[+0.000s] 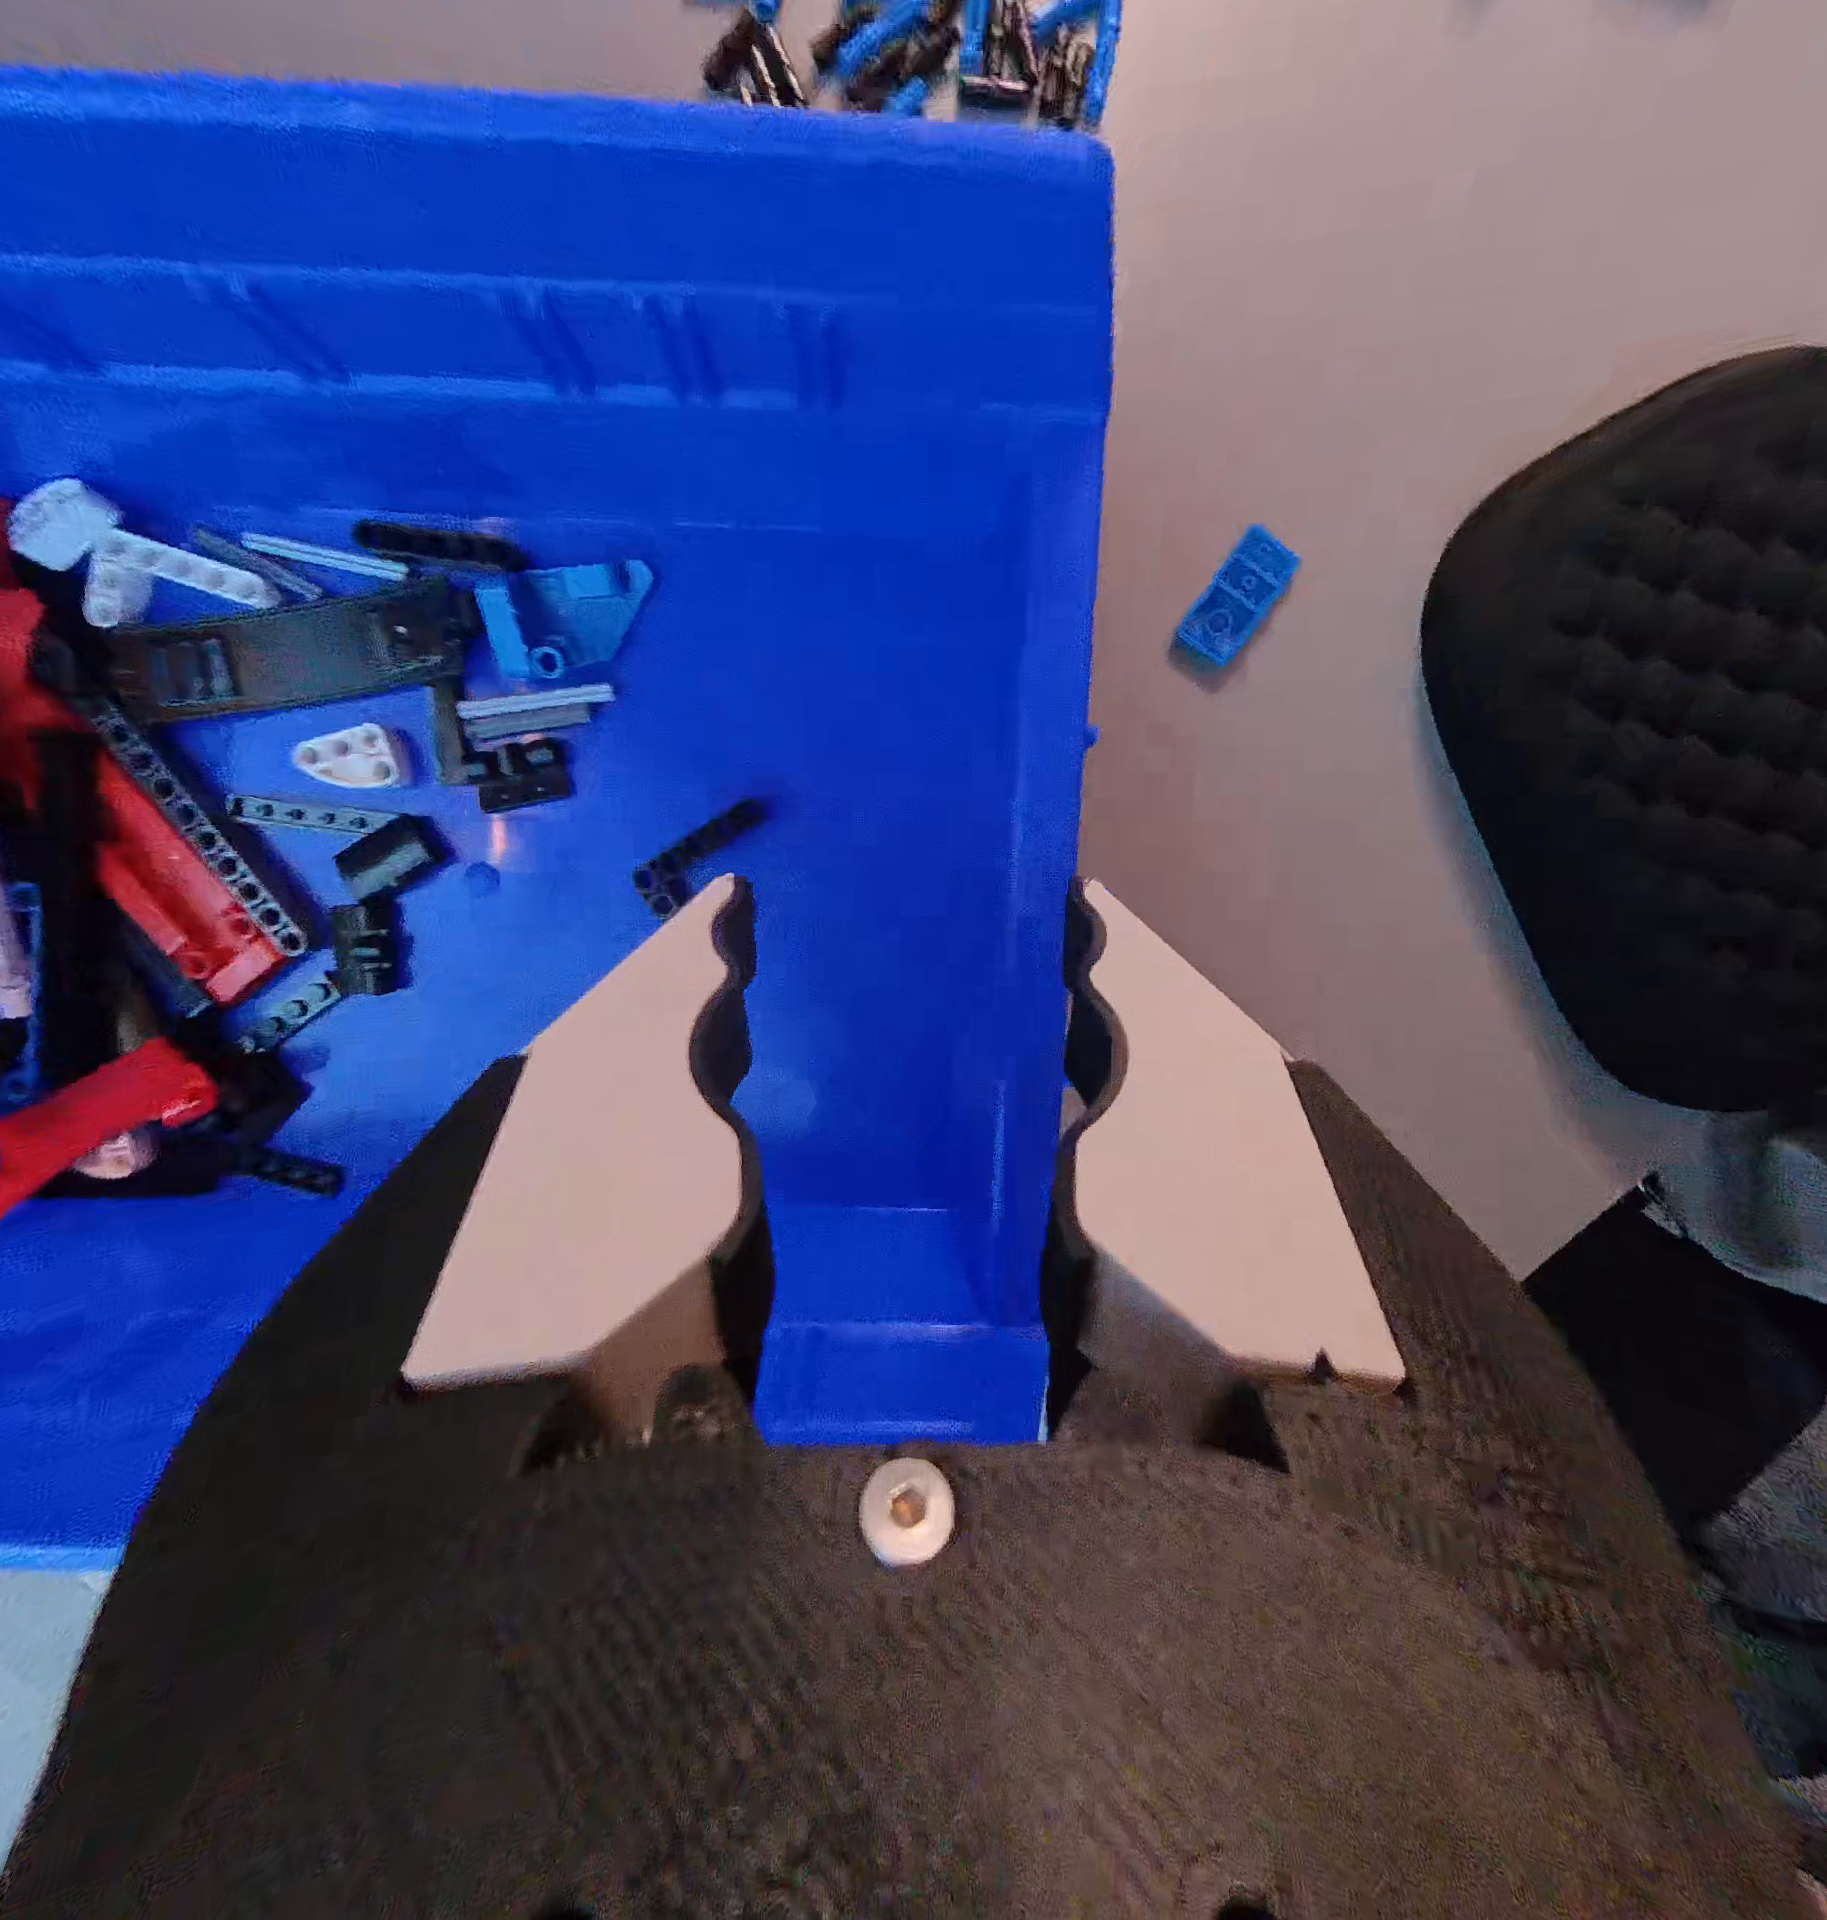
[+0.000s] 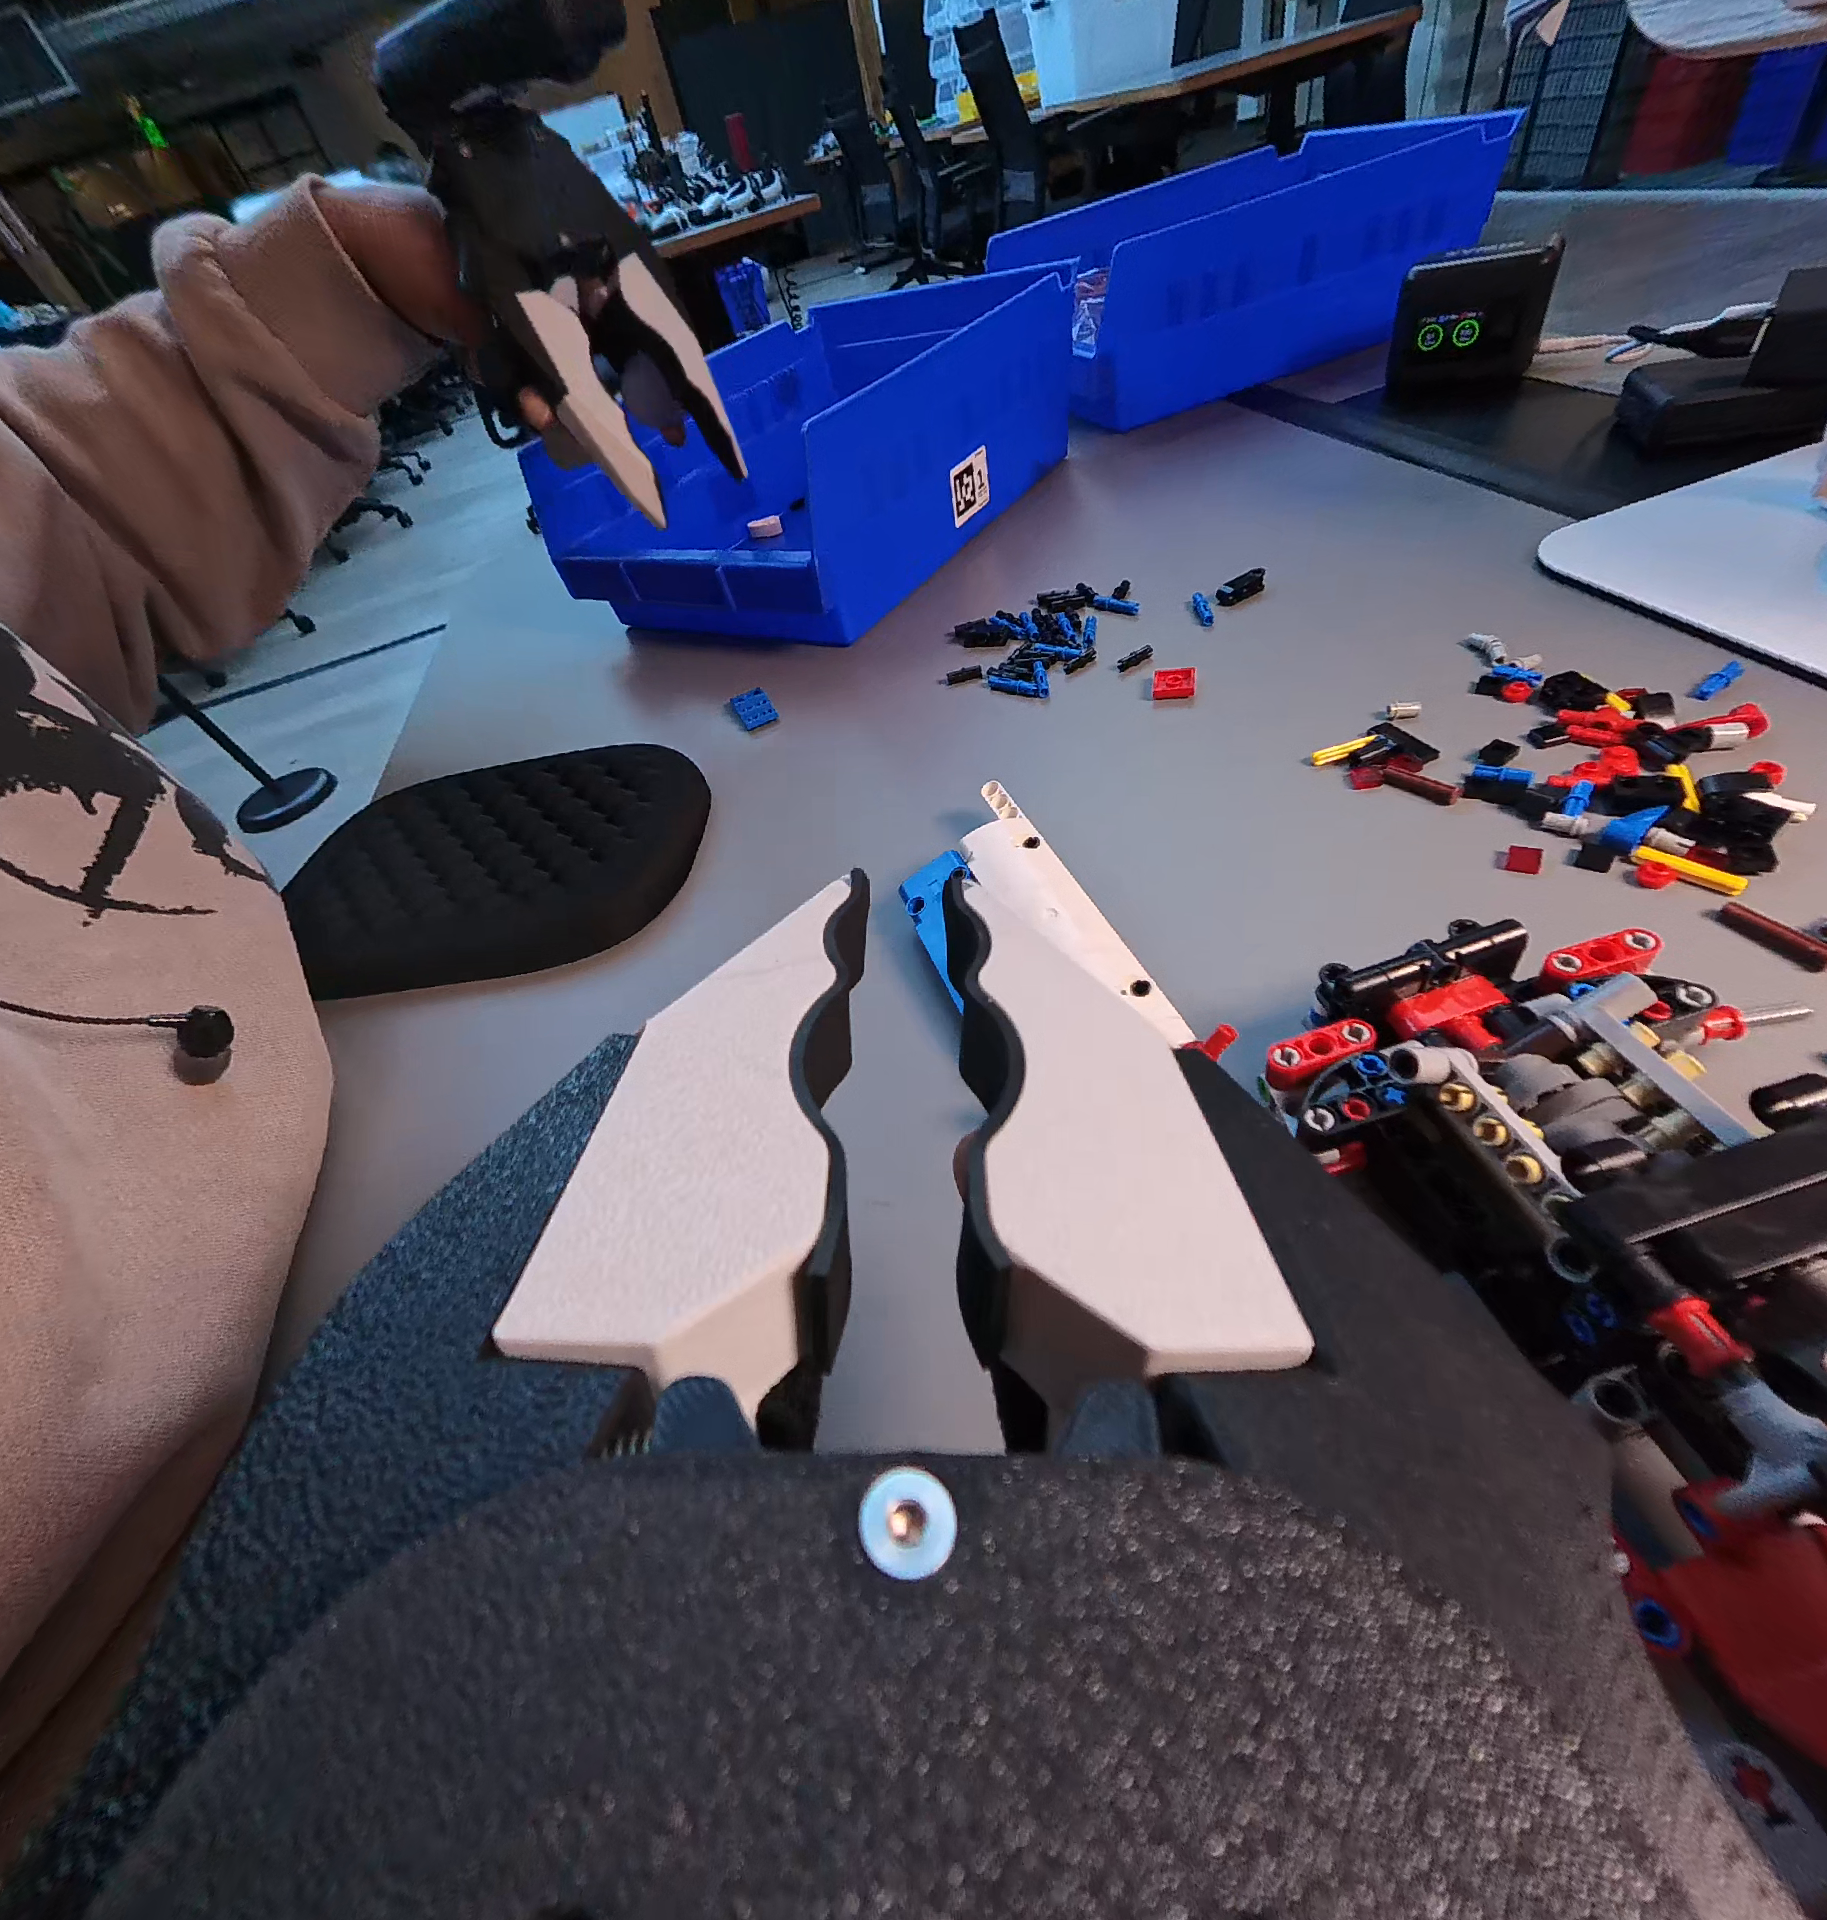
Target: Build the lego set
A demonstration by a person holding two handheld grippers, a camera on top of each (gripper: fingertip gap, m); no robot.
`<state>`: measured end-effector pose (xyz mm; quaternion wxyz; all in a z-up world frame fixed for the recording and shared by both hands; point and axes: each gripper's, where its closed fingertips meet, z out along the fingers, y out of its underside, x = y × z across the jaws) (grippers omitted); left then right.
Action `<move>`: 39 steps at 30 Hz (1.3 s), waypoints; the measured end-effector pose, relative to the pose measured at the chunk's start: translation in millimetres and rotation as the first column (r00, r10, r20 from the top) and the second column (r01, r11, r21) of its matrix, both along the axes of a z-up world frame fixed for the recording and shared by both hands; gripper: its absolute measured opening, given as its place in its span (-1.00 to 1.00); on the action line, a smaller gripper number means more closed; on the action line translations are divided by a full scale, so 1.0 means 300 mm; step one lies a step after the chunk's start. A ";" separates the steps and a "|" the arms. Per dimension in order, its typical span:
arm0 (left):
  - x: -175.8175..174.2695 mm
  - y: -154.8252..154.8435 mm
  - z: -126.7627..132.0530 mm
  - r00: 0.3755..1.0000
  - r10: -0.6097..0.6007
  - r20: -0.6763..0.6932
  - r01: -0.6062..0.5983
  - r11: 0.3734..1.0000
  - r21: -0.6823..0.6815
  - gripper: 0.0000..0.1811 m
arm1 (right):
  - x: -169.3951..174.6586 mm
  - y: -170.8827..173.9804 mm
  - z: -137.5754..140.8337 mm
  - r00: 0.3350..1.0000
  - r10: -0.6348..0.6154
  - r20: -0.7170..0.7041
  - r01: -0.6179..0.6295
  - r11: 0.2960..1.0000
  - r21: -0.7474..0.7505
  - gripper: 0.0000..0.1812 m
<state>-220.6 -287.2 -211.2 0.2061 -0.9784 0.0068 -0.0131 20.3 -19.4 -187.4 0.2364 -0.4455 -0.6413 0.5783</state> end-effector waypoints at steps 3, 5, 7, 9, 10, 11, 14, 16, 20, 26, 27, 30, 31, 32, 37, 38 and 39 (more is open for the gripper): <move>0.076 0.004 -0.079 0.997 -0.071 0.036 0.074 0.993 -0.090 -0.38 | 0.000 0.001 -0.002 1.000 -0.002 0.001 0.002 1.000 0.002 -0.86; 0.109 0.012 -0.118 0.995 -0.093 0.035 0.097 0.986 -0.132 -0.52 | 0.000 0.003 -0.003 1.000 -0.003 0.002 0.003 1.000 0.001 -0.87; 0.097 0.004 -0.161 0.995 -0.098 -0.030 0.091 0.977 -0.191 -0.69 | 0.001 0.005 -0.003 1.000 -0.005 0.002 0.005 1.000 0.002 -0.86; 0.082 0.003 -0.177 0.993 -0.084 -0.087 0.064 0.976 -0.210 -0.78 | 0.003 0.007 -0.002 1.000 -0.006 0.000 0.006 1.000 0.004 -0.87; 0.079 0.006 -0.176 0.991 -0.075 -0.110 0.051 0.978 -0.203 -0.78 | 0.003 0.008 -0.002 1.000 -0.007 0.000 0.007 1.000 0.006 -0.87; 0.073 0.008 -0.177 0.989 -0.055 -0.135 0.029 0.981 -0.190 -0.78 | 0.004 0.009 -0.002 1.000 -0.008 -0.001 0.008 1.000 0.006 -0.86; 0.054 -0.006 -0.173 0.982 -0.022 -0.186 -0.009 0.986 -0.165 -0.78 | 0.004 0.009 0.004 1.000 -0.005 -0.005 0.005 1.000 -0.004 -0.86; 0.036 -0.027 -0.164 0.983 -0.002 -0.181 -0.025 0.989 -0.144 -0.77 | 0.002 0.006 0.010 1.000 0.000 -0.006 0.000 1.000 -0.016 -0.86; -0.016 -0.051 -0.102 0.981 0.051 -0.188 -0.064 0.996 -0.065 -0.76 | 0.003 -0.001 0.021 1.000 0.004 -0.015 -0.005 1.000 -0.027 -0.86; -0.040 -0.101 -0.175 0.978 -0.003 -0.209 -0.016 0.996 -0.087 -0.77 | 0.009 -0.011 0.028 1.000 0.009 -0.024 -0.010 1.000 -0.014 -0.86; -0.039 -0.103 -0.175 0.978 -0.006 -0.208 -0.011 0.997 -0.081 -0.77 | 0.011 -0.013 0.028 1.000 0.011 -0.025 -0.011 1.000 -0.011 -0.86; -0.035 -0.106 -0.176 0.974 -0.043 -0.223 0.028 0.997 -0.071 -0.77 | 0.017 -0.023 0.030 0.999 0.022 -0.030 -0.022 1.000 -0.003 -0.86; -0.033 -0.107 -0.176 0.975 -0.047 -0.218 0.033 0.997 -0.070 -0.77 | 0.019 -0.026 0.032 0.999 0.026 -0.033 -0.026 1.000 0.000 -0.86; -0.033 -0.107 -0.177 0.974 -0.052 -0.222 0.037 0.997 -0.071 -0.77 | 0.023 -0.029 0.033 0.999 0.031 -0.036 -0.031 1.000 0.004 -0.86; -0.046 -0.081 -0.179 0.962 -0.062 -0.265 0.046 0.997 -0.069 -0.76 | 0.039 -0.034 0.039 0.998 0.044 -0.049 -0.044 0.999 0.013 -0.86; -0.056 -0.069 -0.177 0.951 -0.076 -0.301 0.059 0.996 -0.066 -0.75 | 0.043 -0.035 0.042 0.998 0.046 -0.050 -0.046 0.999 0.007 -0.86; -0.065 -0.054 -0.166 0.934 -0.090 -0.346 0.074 0.996 -0.057 -0.72 | 0.046 -0.037 0.046 0.997 0.048 -0.053 -0.048 0.999 0.004 -0.86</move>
